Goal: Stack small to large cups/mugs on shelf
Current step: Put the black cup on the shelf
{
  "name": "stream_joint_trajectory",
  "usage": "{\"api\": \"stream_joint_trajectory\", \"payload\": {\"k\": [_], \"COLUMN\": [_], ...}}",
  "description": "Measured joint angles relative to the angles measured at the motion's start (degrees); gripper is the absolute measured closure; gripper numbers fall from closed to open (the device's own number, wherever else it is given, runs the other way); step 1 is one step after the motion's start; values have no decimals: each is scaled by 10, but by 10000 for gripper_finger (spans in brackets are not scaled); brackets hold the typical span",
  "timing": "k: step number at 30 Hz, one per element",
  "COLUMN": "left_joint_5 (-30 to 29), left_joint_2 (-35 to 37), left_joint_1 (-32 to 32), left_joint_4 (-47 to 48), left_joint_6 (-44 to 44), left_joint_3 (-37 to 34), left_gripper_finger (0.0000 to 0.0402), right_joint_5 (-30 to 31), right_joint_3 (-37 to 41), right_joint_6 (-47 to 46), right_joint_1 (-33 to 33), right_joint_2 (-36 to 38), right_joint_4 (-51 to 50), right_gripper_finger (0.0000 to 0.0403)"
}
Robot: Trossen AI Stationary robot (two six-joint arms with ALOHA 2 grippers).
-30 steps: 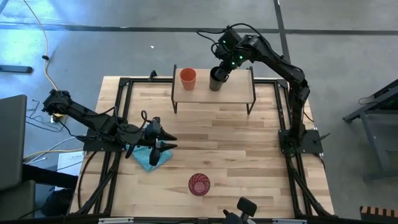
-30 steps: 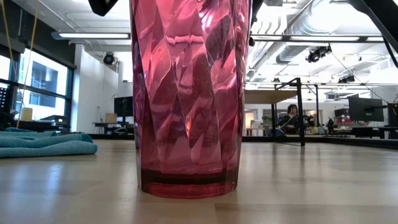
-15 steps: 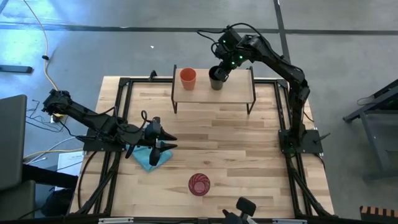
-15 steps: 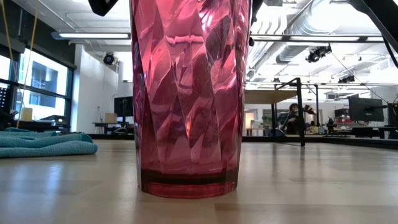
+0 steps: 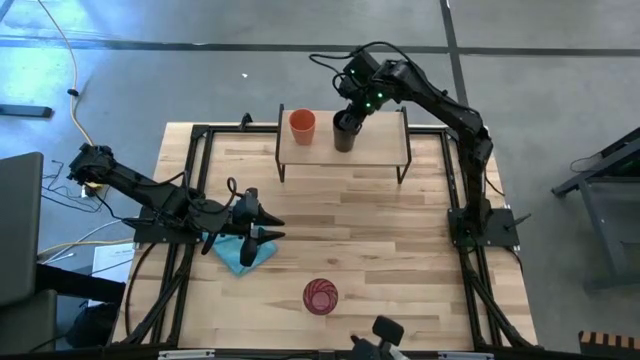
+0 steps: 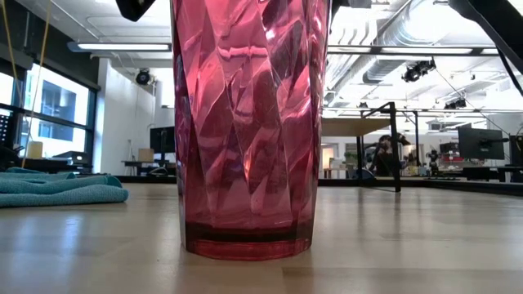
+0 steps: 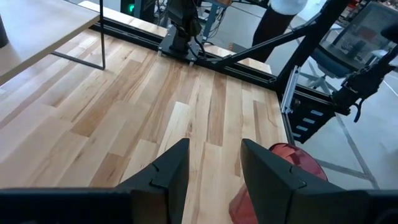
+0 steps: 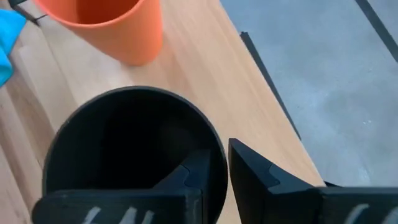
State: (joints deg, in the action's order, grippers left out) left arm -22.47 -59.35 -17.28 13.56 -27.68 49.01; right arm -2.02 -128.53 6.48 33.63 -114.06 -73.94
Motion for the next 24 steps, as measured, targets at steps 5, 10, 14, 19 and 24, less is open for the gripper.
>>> {"api": "stream_joint_trajectory", "payload": {"k": [5, 10, 14, 19, 24], "left_joint_5": [4, 4, 4, 5, 6], "left_joint_2": [0, 0, 0, 0, 0], "left_joint_1": [0, 0, 0, 0, 0], "left_joint_4": [3, 4, 4, 5, 5], "left_joint_6": [0, 0, 2, 2, 2], "left_joint_3": [0, 0, 0, 0, 0], "left_gripper_finger": [268, 268, 268, 268, 268], "right_joint_5": [0, 0, 0, 0, 0], "right_joint_3": [0, 0, 0, 0, 0], "right_joint_6": [0, 0, 0, 0, 0], "right_joint_1": [1, 1, 1, 1, 1], "right_joint_2": [0, 0, 0, 0, 0], "right_joint_4": [9, 18, 19, 27, 42], "right_gripper_finger": [357, 357, 357, 357, 357]}}
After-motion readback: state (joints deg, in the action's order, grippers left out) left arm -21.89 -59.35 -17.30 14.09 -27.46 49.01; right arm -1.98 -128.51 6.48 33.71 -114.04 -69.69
